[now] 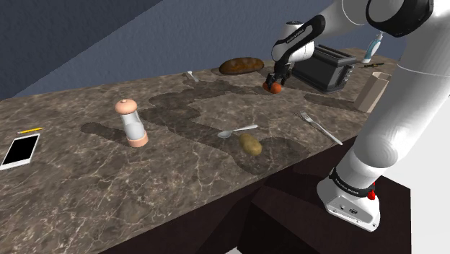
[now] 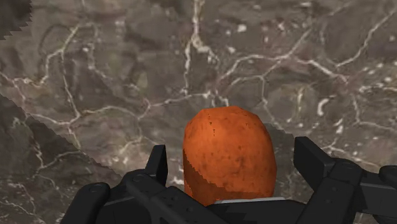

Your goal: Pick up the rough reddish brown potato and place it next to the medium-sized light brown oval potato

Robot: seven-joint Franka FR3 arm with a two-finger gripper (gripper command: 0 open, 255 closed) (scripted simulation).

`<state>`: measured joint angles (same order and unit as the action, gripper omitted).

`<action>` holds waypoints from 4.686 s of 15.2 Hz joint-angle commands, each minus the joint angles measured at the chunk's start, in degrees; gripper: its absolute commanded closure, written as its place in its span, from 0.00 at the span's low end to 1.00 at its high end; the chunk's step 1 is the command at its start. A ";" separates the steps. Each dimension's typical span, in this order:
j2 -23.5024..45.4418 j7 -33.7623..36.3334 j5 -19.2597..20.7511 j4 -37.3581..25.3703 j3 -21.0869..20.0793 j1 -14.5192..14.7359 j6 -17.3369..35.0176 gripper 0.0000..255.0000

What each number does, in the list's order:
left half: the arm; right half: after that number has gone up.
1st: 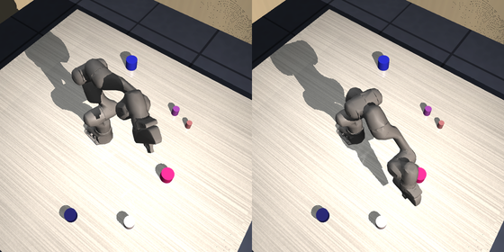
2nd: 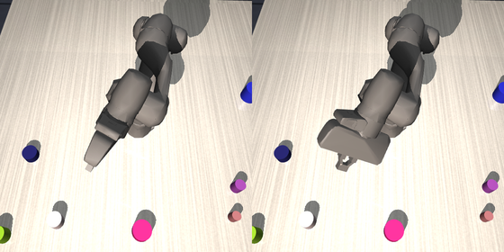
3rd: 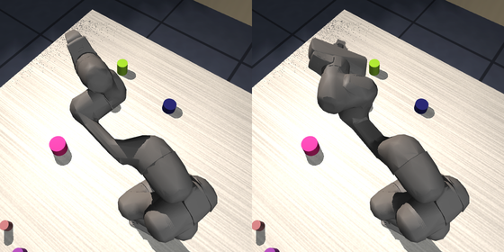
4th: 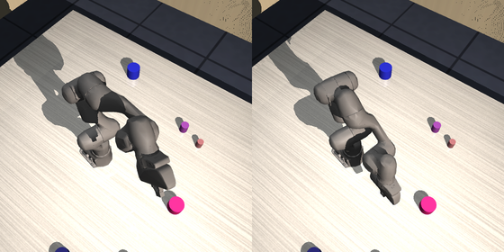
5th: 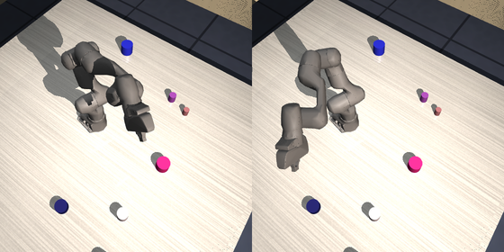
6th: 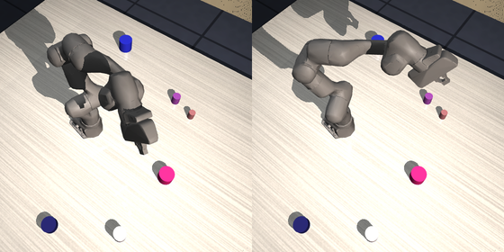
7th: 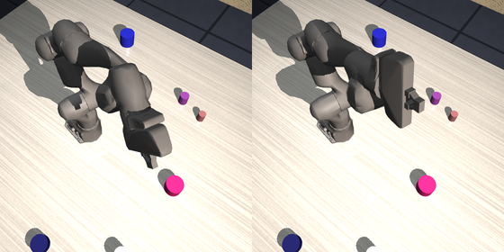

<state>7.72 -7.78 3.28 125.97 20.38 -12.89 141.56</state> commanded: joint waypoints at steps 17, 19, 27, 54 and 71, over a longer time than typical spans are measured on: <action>-2.87 0.53 1.15 -1.67 0.17 0.27 -4.41 1.00; -3.74 0.66 1.46 -2.33 0.19 0.34 -5.89 1.00; -6.75 1.00 2.43 -5.43 0.13 0.56 -11.86 1.00; -27.77 25.06 7.92 8.03 -14.05 8.46 -21.98 1.00; -30.87 48.92 2.13 9.50 -31.95 18.42 -27.01 1.00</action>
<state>-23.48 39.26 5.87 135.79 -10.23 4.82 114.79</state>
